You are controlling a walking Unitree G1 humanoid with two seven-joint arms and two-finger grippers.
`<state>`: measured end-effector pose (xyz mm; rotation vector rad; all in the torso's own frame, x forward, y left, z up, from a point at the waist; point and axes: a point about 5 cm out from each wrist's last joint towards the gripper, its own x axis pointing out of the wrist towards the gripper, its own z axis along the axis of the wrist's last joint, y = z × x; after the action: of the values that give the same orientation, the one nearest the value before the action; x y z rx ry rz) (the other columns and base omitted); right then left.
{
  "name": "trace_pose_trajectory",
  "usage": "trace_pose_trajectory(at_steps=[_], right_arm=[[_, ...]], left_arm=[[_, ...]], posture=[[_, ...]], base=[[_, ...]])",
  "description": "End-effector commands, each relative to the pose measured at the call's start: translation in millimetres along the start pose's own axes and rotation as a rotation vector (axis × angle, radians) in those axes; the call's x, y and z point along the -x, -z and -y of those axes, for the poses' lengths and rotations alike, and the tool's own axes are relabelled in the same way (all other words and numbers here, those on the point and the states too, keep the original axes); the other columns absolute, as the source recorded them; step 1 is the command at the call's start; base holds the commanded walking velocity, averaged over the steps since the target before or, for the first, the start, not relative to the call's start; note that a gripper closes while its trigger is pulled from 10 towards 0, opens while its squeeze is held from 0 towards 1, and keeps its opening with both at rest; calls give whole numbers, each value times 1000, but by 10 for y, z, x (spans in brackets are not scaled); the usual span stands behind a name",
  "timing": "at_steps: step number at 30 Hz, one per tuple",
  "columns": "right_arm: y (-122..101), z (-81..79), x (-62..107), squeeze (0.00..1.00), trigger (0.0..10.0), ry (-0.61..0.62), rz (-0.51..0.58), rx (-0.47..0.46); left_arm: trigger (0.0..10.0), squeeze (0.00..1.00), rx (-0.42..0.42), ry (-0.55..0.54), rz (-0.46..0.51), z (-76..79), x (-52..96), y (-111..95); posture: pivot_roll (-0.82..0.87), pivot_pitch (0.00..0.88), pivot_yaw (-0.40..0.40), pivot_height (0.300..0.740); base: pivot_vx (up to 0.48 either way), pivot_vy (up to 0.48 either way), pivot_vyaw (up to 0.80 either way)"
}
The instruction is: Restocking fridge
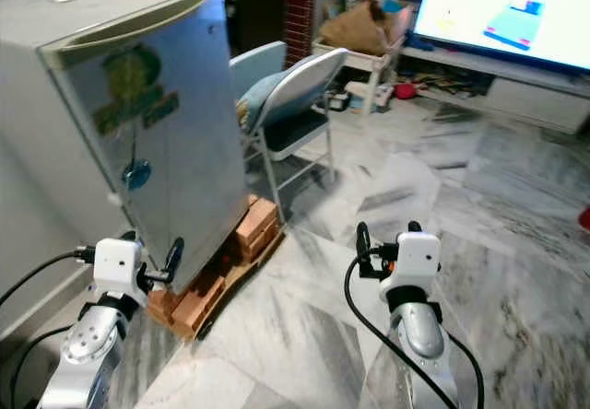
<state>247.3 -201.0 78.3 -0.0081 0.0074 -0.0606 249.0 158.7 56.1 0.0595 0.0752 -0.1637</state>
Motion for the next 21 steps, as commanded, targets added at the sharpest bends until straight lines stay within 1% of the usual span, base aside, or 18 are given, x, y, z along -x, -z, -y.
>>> trace_pose_trajectory(at_steps=[1, 6, 10, 12, 21], right_arm=[[-39, -34, -40, 0, 10000, -8, 15, -2], [-20, -39, -28, 0, 10000, -13, 2, 4], [-16, -45, -24, 0, 10000, -18, 5, 3], [-16, -48, -24, 0, 10000, -19, 4, 5], [5, -39, -21, 0, 10000, -19, -9, 16]], left_arm=[[10000, 0, -8, 8, -10, -25, 29, 11], [10000, 0, -15, 4, -8, -31, 25, 5], [10000, 0, 2, 0, -6, -31, 14, -8], [10000, 0, 2, 2, -6, -28, 16, -7], [10000, 0, 8, 15, -27, 20, 24, 23]], posture=[[-22, 0, 17, 740], [-23, 0, 17, 740], [-24, 0, 18, 740], [-25, 0, 19, 740], [-27, 0, 20, 740]], base=[[281, 390, -444], [277, 393, -666], [278, 391, -766], [270, 398, -444], [0, 428, 0]])
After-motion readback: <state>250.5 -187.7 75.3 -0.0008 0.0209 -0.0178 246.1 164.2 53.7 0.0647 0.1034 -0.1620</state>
